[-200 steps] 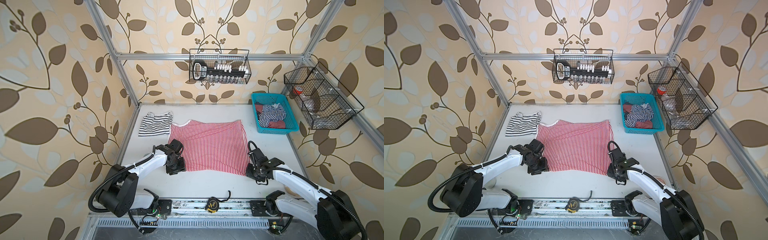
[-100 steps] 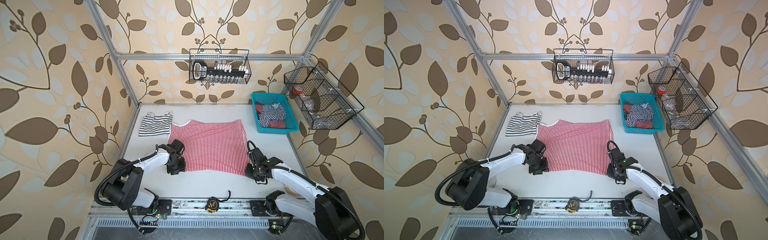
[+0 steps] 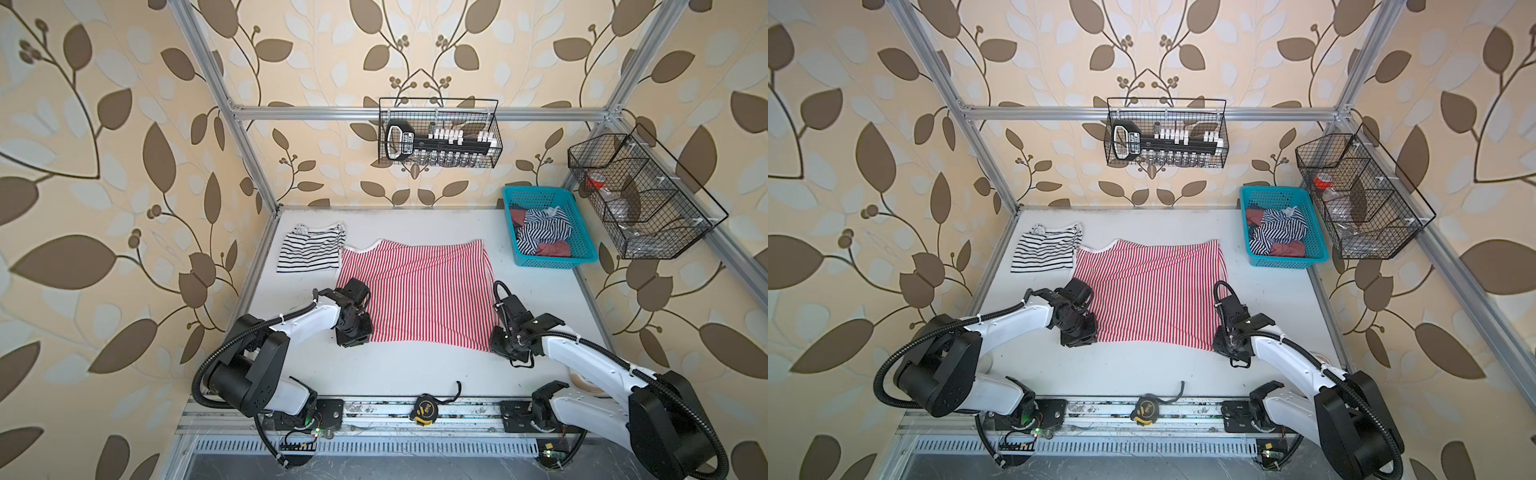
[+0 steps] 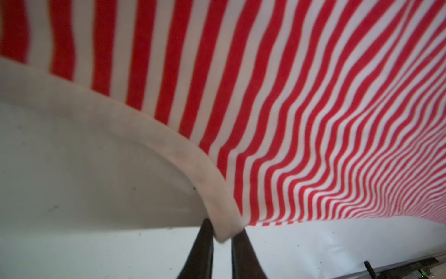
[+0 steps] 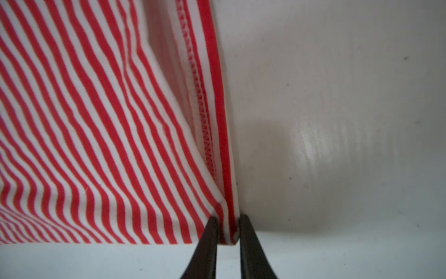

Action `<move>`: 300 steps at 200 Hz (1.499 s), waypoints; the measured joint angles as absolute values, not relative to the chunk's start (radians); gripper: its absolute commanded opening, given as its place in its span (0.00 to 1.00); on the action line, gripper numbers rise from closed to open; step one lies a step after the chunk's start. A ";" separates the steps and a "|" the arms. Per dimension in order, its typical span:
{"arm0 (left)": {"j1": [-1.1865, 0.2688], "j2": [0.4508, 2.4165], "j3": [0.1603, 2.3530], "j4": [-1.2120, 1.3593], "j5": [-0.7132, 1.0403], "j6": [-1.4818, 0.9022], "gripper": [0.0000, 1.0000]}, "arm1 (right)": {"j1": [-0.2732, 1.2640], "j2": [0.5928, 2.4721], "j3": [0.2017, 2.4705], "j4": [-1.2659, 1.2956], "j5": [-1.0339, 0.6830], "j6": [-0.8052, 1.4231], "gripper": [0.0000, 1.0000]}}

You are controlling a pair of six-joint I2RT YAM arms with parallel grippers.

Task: Fold and stack the tank tops
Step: 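Grasp the red-and-white tank top's near hem corners with both grippers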

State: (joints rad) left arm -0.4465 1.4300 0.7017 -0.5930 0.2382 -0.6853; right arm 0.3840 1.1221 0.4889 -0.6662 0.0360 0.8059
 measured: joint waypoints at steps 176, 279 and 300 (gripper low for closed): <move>-0.447 1.214 0.708 -0.723 0.250 -0.683 0.00 | 0.439 0.909 0.551 -0.826 0.080 0.834 0.00; -0.447 1.357 0.901 -0.794 0.224 -0.604 0.00 | 0.269 1.010 0.665 -0.850 0.006 0.704 0.00; -0.447 1.400 0.926 -0.801 0.222 -0.597 0.00 | 0.235 1.065 0.702 -0.835 -0.017 0.660 0.00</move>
State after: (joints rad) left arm -0.4465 1.3998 0.9264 -0.8005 0.2222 -0.5968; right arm 0.2348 1.0645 0.7017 -0.8352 -0.0166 0.6601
